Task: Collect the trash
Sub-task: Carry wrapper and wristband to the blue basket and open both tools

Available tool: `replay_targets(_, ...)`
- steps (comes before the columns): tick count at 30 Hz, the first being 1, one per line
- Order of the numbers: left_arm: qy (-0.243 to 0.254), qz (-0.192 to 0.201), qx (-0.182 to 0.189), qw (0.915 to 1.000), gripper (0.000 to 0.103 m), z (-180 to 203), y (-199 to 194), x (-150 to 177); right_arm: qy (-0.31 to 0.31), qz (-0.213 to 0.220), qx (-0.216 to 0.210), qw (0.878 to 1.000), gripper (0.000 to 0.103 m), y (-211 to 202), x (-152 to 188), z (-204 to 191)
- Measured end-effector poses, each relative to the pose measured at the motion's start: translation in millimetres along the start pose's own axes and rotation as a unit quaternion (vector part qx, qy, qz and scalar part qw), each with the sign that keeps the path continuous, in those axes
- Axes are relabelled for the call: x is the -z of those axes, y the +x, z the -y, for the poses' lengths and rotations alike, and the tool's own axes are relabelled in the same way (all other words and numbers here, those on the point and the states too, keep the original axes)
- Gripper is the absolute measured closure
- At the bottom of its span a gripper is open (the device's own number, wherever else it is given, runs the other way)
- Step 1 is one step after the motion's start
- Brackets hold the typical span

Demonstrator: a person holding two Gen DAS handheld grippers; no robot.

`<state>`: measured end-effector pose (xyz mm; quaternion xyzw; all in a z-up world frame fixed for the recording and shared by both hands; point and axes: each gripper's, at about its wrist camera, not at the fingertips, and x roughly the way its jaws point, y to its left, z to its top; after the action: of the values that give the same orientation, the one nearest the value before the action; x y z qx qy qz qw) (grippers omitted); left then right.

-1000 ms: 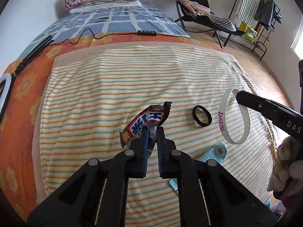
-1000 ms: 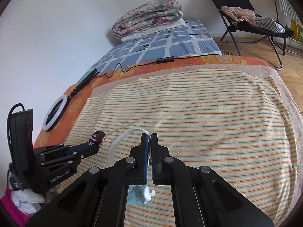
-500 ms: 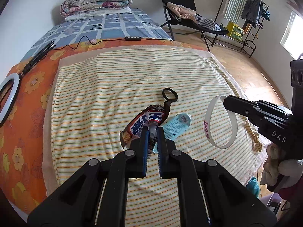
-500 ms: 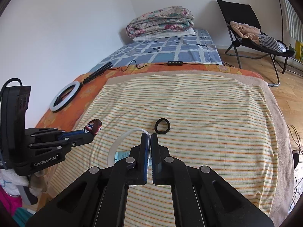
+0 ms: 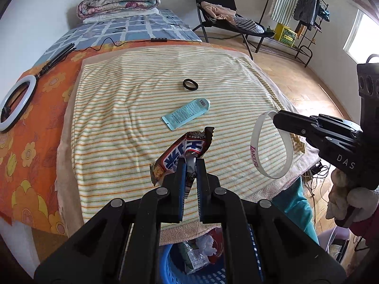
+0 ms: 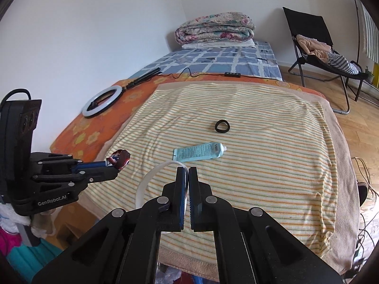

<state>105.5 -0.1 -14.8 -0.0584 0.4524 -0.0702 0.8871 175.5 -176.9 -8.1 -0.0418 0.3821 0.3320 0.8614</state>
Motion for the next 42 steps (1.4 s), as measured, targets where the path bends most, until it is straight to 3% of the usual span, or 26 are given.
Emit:
replay_targets(13,0.010,-0.018,0.015,0.9997,0.097,32,-21,70,-0.007,-0.025,-0.007,1.000,0.101,-27,58,-23)
replay_targets(30,0.014,-0.100,0.018,0.9947,0.097,40,22,143,0.017,-0.090,-0.005,0.996,0.101,-14,133,-25)
replay_targets(42,0.016,-0.140,0.011,0.9900,0.097,38,42,165,0.023,-0.129,0.001,0.991,0.101,1,166,-26)
